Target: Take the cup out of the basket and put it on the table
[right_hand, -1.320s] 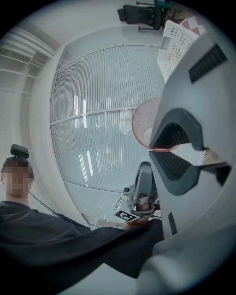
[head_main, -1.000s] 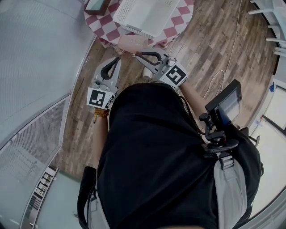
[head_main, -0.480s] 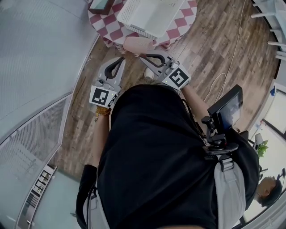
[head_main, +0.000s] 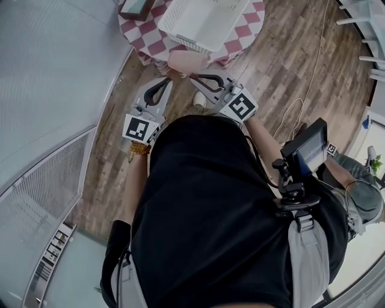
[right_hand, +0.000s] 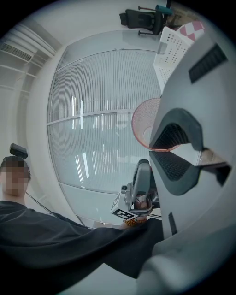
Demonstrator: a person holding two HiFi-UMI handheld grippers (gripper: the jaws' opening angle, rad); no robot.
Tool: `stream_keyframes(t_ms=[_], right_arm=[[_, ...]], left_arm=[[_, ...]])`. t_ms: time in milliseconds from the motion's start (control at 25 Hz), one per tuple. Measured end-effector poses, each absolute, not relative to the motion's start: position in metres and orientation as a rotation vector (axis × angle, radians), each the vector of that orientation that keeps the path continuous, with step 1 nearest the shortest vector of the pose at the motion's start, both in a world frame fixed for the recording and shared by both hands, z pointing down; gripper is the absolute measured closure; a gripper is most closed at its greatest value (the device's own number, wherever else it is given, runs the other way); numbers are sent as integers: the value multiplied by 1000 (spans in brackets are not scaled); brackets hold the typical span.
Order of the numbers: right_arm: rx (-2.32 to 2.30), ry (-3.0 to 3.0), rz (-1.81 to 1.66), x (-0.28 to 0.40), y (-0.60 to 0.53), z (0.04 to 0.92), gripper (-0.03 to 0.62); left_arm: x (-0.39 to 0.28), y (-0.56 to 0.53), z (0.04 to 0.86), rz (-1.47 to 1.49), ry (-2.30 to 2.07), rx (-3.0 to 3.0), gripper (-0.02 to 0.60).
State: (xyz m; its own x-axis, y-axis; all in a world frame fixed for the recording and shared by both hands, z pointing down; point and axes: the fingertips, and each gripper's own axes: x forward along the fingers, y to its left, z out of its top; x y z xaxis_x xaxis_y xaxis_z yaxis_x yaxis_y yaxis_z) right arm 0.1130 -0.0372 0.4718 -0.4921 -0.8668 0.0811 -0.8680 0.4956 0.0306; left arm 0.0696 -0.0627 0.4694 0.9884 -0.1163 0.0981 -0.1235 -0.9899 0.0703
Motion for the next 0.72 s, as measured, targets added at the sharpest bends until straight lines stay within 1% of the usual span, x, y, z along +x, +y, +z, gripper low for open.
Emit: stream_keyframes(t_ms=[320,560,720], right_arm=[[1540,-2635,56,112,-36,475,571],[1510,-2632,-14,114,-34,476,571],[1549,-2641,65,112,-28,479,571]], left_arm=[[68,-62,472,152,-179,3050,575],[70,-59,475,157,-170,3053,575],[69,-52,478,164,-164,3042,575]])
